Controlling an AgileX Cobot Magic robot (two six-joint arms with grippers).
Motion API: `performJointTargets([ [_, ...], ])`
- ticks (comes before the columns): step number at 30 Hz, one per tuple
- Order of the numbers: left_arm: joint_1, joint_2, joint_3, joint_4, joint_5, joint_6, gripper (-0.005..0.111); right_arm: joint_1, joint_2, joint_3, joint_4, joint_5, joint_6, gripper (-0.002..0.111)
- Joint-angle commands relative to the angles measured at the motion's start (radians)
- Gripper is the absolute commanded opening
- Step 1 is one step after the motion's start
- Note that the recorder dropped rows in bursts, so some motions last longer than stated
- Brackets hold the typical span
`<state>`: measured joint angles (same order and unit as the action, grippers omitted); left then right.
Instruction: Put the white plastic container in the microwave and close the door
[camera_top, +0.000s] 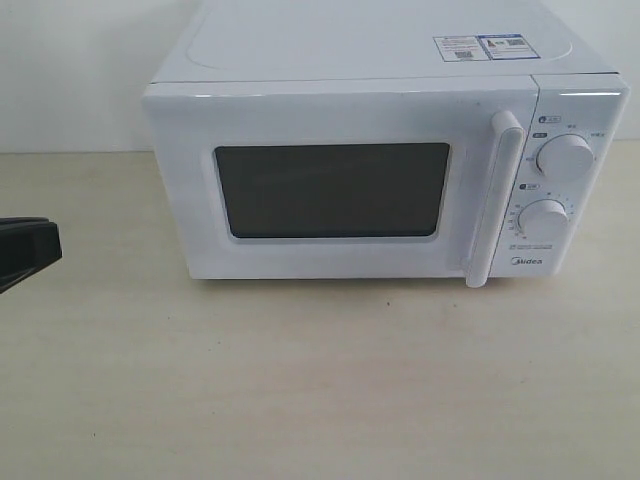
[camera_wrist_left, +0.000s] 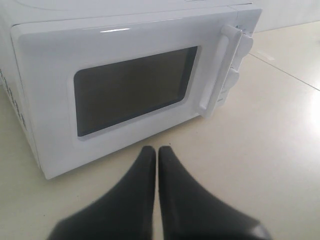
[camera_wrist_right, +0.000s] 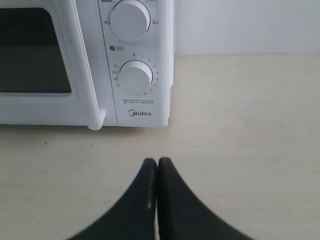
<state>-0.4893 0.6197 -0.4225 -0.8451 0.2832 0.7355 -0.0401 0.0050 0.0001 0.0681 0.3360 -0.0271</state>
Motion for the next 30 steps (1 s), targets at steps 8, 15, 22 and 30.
performJointTargets([
  [8,0.006,-0.269,0.047,0.045,-0.008,0.037,0.004,0.002,-0.005,0.0,0.001,-0.001,0.0,0.0],
  [15,0.215,-0.62,0.127,-0.022,-0.138,0.065,0.004,0.002,-0.005,0.0,0.001,-0.001,0.0,0.0],
  [22,0.249,-0.524,0.156,-0.084,-0.178,-0.018,0.004,0.002,-0.005,0.0,0.001,-0.003,0.0,0.0],
  [30,0.206,-0.514,0.249,-0.06,-0.177,-0.591,0.004,0.002,-0.005,0.0,0.001,-0.003,0.0,0.0],
])
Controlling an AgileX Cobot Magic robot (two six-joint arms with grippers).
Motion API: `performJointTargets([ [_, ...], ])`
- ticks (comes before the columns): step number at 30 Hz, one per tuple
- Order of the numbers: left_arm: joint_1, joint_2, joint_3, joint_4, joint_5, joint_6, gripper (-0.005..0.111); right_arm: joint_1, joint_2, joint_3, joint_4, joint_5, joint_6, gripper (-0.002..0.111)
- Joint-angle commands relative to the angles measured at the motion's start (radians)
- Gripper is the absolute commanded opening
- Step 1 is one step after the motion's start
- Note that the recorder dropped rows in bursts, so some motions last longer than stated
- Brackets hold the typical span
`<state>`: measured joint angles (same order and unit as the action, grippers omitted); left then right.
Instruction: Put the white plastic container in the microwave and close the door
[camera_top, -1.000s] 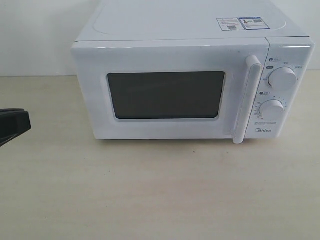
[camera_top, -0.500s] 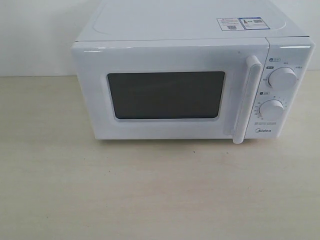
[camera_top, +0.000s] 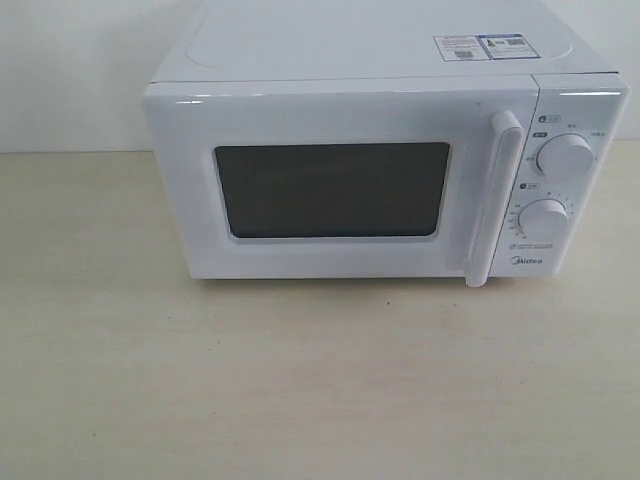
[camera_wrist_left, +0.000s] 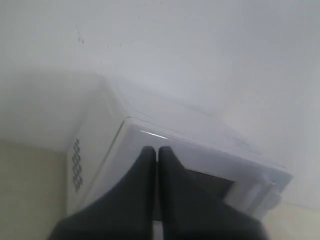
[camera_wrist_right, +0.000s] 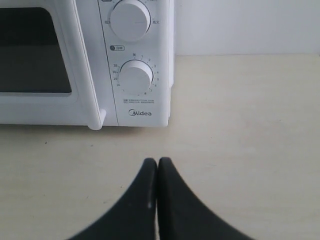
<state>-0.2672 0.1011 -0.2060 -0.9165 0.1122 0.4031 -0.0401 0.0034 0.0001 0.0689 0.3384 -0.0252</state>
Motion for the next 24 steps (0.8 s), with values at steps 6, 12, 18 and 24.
performJointTargets([
  [6,-0.016,0.005,0.162,0.419,-0.072,-0.308,0.004,0.002,-0.003,0.0,0.0,-0.005,-0.002,0.0],
  [12,-0.016,-0.101,0.206,0.702,-0.055,-0.098,0.004,0.002,-0.003,0.0,0.0,-0.005,-0.002,0.0],
  [18,-0.013,-0.101,0.206,0.72,0.053,-0.09,0.004,0.002,-0.003,0.0,0.0,-0.005,-0.002,0.0],
  [24,-0.01,-0.101,0.206,0.711,0.15,-0.327,0.004,0.002,-0.003,0.0,0.0,-0.005,-0.002,0.0],
])
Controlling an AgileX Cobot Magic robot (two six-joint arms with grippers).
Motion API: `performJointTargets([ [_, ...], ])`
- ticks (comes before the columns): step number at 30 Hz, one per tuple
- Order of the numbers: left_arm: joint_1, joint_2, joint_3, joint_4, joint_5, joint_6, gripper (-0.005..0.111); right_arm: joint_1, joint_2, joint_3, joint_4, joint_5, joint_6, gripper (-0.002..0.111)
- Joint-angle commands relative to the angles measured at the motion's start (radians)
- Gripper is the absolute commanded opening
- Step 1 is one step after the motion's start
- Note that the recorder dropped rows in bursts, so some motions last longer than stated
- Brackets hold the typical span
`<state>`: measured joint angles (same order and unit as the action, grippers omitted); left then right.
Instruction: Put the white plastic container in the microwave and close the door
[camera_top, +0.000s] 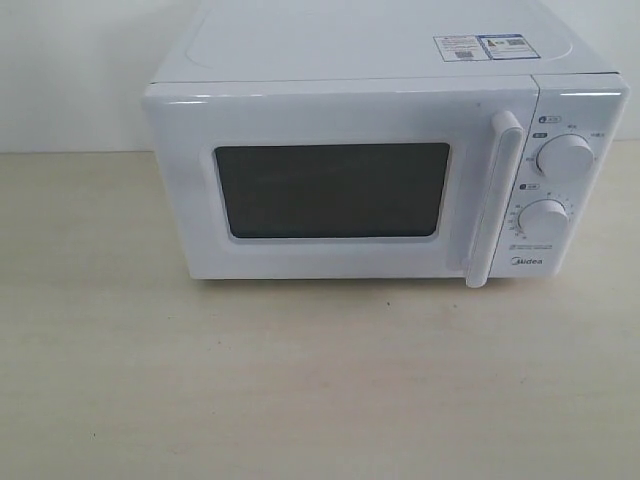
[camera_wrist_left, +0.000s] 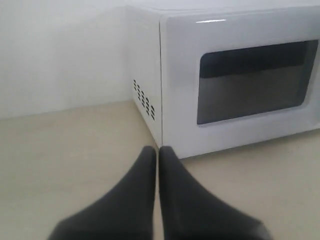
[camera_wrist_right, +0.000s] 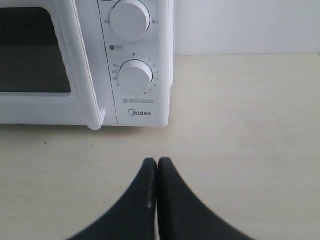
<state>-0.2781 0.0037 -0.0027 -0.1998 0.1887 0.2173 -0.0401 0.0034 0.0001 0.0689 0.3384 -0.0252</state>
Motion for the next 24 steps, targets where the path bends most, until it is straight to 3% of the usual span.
performJointTargets([
  [1,0.006,-0.004,0.003,-0.006,0.099,-0.144,0.004,0.002,-0.003,0.0,0.0,-0.005,-0.002,0.0],
  [6,0.14,-0.004,0.003,-0.002,0.121,-0.134,0.004,0.002,-0.003,0.0,0.0,-0.005,-0.002,0.0],
  [12,0.225,-0.004,0.003,-0.002,0.121,-0.134,0.004,0.002,-0.003,0.0,0.0,-0.005,-0.002,0.0],
  [24,0.239,-0.004,0.003,-0.02,0.119,-0.136,0.004,0.002,-0.003,0.0,0.003,-0.005,-0.002,0.0],
])
